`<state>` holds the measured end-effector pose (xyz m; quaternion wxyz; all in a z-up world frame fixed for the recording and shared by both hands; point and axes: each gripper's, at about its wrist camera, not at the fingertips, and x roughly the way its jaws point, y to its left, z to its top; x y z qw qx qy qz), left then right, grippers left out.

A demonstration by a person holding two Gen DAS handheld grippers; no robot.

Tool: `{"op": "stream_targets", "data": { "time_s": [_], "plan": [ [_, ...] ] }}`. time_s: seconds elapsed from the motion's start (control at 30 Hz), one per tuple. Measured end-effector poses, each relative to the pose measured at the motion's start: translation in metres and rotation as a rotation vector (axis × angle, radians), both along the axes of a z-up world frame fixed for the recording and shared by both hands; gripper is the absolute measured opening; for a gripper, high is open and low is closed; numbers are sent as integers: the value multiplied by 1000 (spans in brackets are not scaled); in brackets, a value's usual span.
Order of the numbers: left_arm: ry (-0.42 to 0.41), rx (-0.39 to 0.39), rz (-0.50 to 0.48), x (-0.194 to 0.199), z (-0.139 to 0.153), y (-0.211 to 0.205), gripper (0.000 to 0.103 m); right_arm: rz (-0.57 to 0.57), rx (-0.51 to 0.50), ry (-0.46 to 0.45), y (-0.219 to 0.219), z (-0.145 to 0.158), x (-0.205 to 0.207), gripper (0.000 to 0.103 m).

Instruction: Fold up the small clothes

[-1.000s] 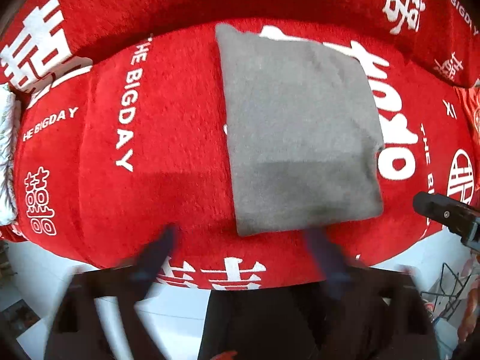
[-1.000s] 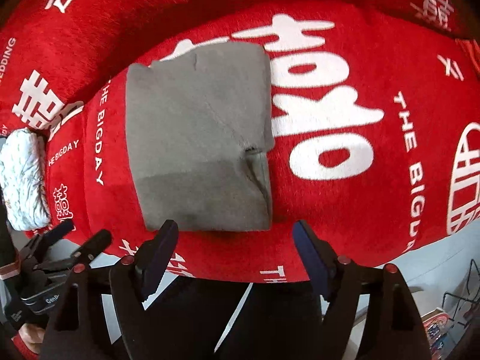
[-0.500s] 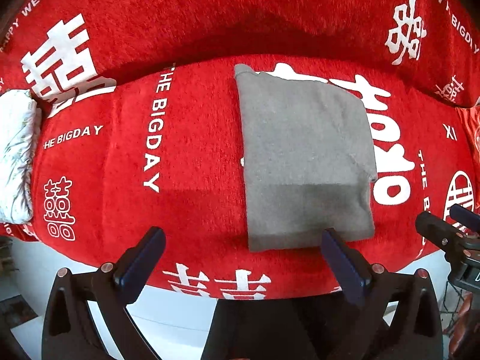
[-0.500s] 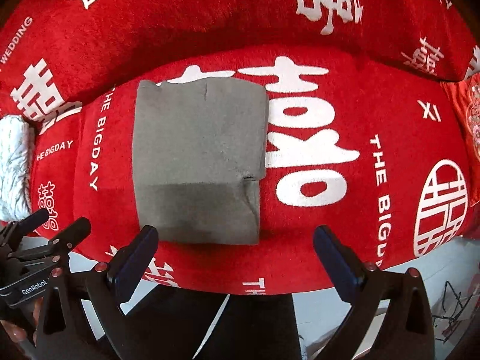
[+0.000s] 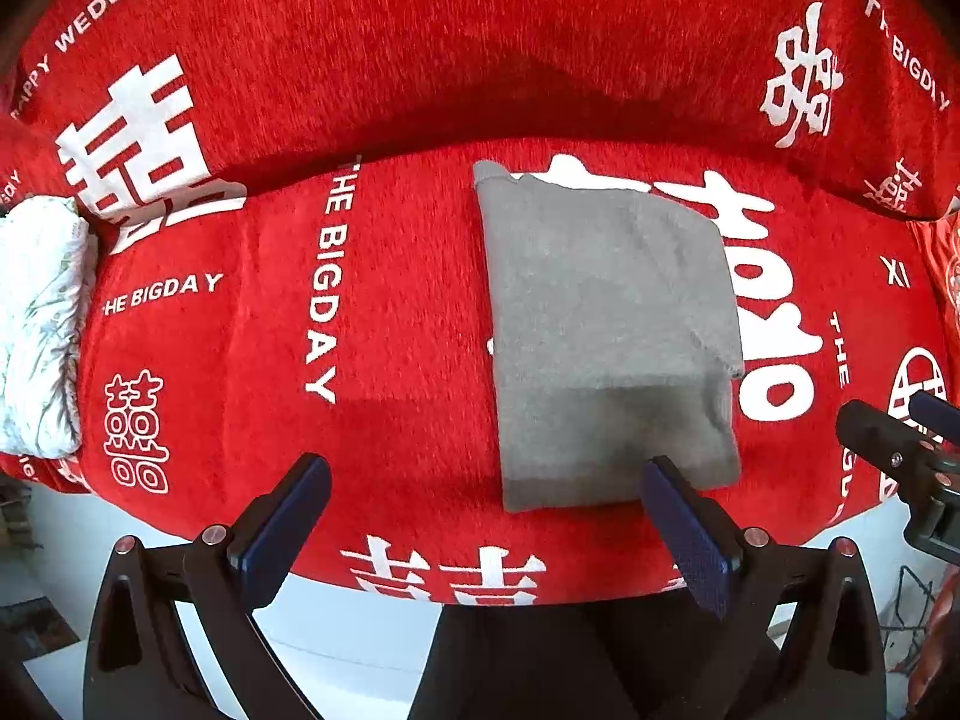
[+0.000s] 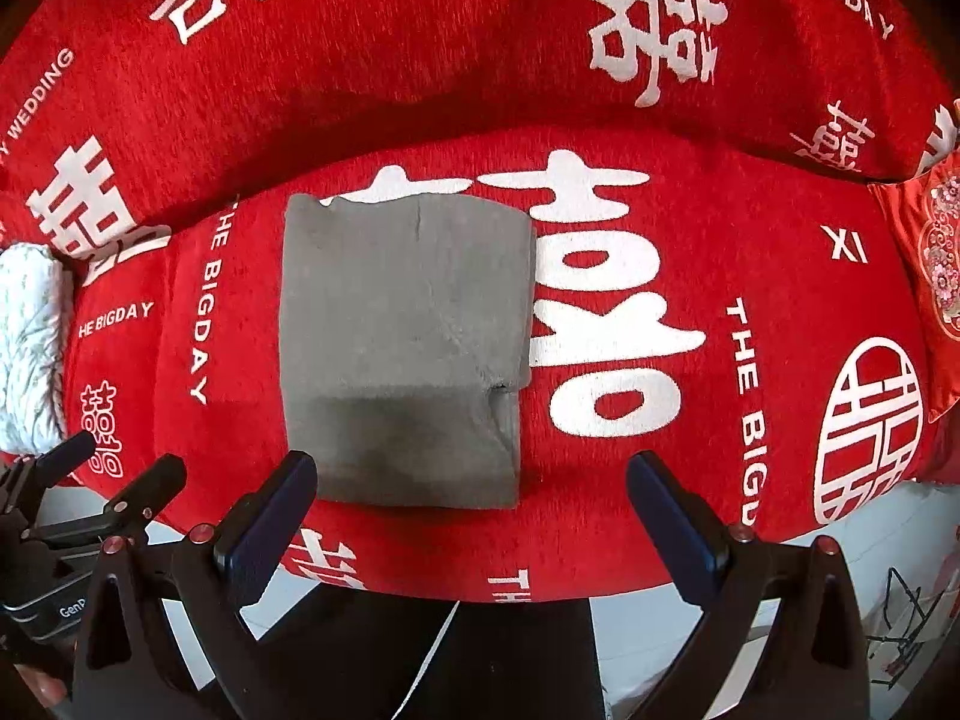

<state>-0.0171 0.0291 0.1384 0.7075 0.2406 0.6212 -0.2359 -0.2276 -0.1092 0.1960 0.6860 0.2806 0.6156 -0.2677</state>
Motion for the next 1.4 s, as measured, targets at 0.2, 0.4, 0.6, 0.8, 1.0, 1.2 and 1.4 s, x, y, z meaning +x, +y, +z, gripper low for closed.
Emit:
{"op": "stream_targets", "data": {
  "time_s": [0.2,0.4,0.6,0.8,1.0,1.2,1.4],
  "plan": [
    [-1,-5,9,0,2,0,103,1,0,-2,0,1,2,103],
    [-3,-6,14,1,3,0,103,5,-2,0,-1,3,4,103],
    [-6,-8,16,1,5,0,103,3,-1,-1,0,4,4,103],
    [-8,-8,18,2,6,-1,103,11,-2,-1,-2,5,6,103],
    [-10,-10,15,3,7,-3,103,13,-1,1,-2,6,7,103],
    [-11,-11,16,1,8,-5,103,12,-2,2,-1,6,7,103],
    [-12,-11,19,1,8,-6,103,12,0,0,-2,6,7,103]
  ]
}}
